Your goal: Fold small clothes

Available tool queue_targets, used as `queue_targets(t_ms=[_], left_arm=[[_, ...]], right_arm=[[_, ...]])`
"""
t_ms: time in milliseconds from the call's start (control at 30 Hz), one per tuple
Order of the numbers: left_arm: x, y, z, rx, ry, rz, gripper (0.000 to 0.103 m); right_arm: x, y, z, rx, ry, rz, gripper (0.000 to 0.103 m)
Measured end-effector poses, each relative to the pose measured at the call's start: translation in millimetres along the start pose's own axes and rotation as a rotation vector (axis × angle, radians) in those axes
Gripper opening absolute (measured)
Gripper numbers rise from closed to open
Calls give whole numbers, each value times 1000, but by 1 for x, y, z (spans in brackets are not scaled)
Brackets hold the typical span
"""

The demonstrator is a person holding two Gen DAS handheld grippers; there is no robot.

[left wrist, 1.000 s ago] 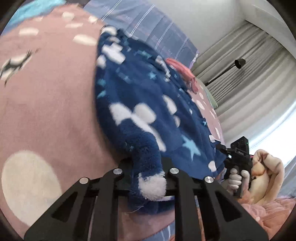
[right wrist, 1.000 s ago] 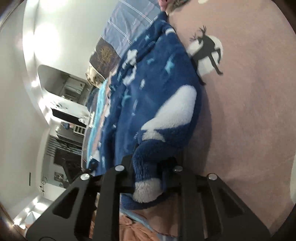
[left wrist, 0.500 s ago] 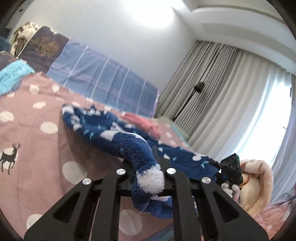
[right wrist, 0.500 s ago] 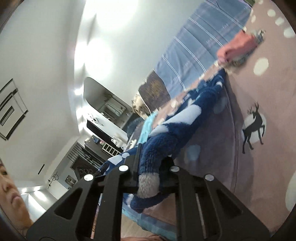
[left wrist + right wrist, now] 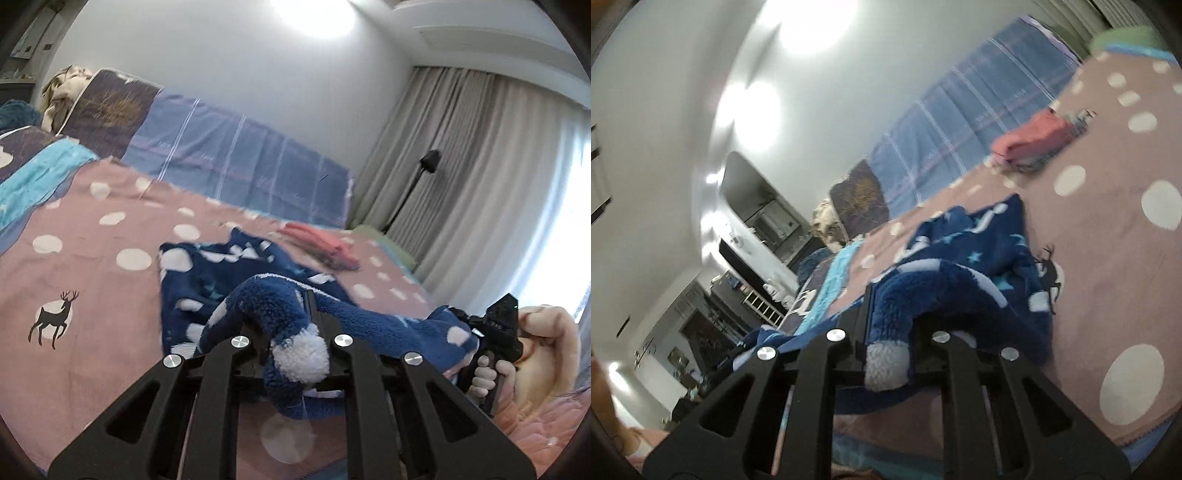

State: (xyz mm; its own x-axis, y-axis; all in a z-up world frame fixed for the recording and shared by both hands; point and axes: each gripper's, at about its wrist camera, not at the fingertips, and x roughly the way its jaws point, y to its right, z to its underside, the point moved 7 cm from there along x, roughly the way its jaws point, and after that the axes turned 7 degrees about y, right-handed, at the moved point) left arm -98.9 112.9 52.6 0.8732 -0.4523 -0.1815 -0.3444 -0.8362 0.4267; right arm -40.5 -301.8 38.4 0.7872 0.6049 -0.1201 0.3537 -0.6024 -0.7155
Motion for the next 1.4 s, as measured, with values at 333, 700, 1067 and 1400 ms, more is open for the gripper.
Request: queue_targets(t_ms=[333, 700, 1067, 1400], left_arm=[[47, -13, -28, 52, -19, -49, 14], [138, -22, -104, 202, 1, -133, 14], [323, -150, -31, 305, -326, -422, 18], [318, -170, -28, 220, -339, -383, 24]], right_arm=[[45, 14, -27, -8, -8, 15, 15], [130, 20, -100, -99, 16, 93, 15], [288, 140, -91, -81, -201, 376, 19], [292, 157, -69, -114, -227, 375, 36]])
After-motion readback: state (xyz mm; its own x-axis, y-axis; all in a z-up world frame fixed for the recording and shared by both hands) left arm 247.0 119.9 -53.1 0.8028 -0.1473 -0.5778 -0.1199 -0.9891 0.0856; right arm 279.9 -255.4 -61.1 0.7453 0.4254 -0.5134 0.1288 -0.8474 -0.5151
